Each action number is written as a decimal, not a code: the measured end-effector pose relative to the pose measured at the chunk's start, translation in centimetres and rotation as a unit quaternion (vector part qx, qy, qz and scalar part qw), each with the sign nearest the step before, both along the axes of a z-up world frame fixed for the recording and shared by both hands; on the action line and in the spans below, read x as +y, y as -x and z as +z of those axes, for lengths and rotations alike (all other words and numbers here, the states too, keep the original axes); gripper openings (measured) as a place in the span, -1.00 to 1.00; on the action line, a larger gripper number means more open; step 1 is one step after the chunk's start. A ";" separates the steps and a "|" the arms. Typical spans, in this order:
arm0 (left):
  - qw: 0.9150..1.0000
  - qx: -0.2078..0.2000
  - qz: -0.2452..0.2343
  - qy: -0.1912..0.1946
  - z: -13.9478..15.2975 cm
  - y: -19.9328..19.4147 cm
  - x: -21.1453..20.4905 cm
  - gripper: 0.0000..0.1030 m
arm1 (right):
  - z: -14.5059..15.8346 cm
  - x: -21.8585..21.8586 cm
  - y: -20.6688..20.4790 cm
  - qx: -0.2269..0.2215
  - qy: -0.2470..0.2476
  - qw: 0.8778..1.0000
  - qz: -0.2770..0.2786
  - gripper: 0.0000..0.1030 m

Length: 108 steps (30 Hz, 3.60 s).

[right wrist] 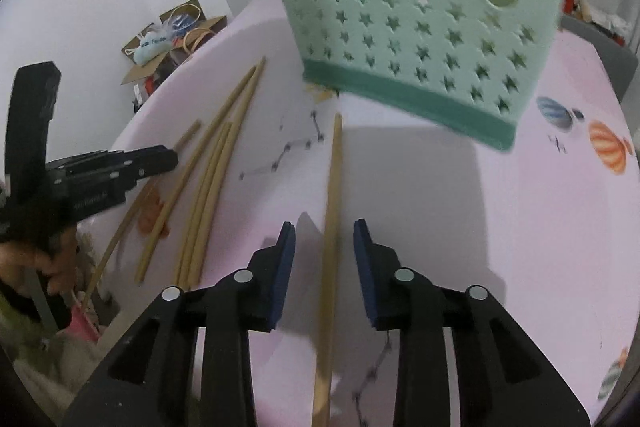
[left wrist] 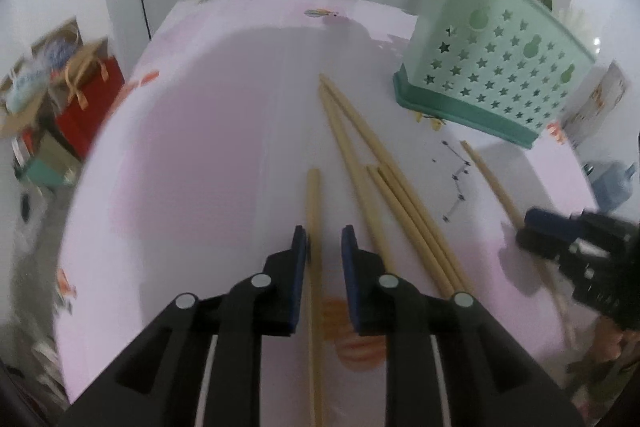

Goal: Organize utensils
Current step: 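Close the right tool on one wooden chopstick while the left tool grasps another, then lift the chopstick with the left tool while the right tool holds its chopstick, then drop the chopstick into the green holder and open the left tool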

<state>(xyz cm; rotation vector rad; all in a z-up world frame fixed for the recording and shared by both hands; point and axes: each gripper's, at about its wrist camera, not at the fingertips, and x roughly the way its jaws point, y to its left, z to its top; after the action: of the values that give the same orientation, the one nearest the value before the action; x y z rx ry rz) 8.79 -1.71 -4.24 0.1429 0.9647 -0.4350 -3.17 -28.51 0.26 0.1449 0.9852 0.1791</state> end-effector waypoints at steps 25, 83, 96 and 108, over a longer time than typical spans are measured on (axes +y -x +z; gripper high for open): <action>0.994 -0.068 -0.002 -0.085 -0.2 2.5 -1.4 -0.87 | -0.5 0.0 1.0 -0.015 0.020 0.999 -0.025 -0.91; 0.995 -0.075 0.003 0.070 4.8 1.1 3.0 -0.88 | -0.6 -0.6 0.7 -0.015 0.018 0.999 -0.024 -0.91; 0.966 -0.172 -0.038 0.190 15.7 2.8 3.1 -0.89 | -0.5 -0.7 1.0 -0.019 0.012 0.999 -0.028 -0.91; 0.887 -0.298 -0.038 0.351 26.9 -0.3 -1.1 -0.89 | -0.4 -0.9 1.4 -0.022 -0.003 0.999 -0.030 -0.91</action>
<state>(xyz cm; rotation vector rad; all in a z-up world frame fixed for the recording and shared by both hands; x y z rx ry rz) 9.07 -2.84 22.69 -0.3350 0.1557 -0.7367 -4.60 -29.46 -0.17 0.1758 0.9348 0.1300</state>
